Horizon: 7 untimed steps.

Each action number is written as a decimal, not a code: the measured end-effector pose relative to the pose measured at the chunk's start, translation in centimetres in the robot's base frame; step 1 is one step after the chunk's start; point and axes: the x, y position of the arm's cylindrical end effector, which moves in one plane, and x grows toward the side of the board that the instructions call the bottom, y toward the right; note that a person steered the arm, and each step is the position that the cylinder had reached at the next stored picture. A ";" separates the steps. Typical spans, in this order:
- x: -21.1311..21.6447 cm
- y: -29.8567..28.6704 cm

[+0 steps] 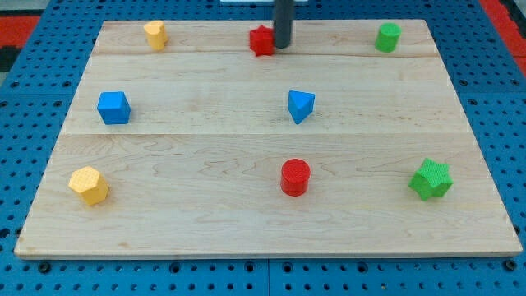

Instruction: Place green circle to the top of the blue triangle

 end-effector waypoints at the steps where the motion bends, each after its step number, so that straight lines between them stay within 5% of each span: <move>1: 0.3 2.1; 2: 4.3 10.7; 5: 2.2 31.1; 7: -1.9 25.7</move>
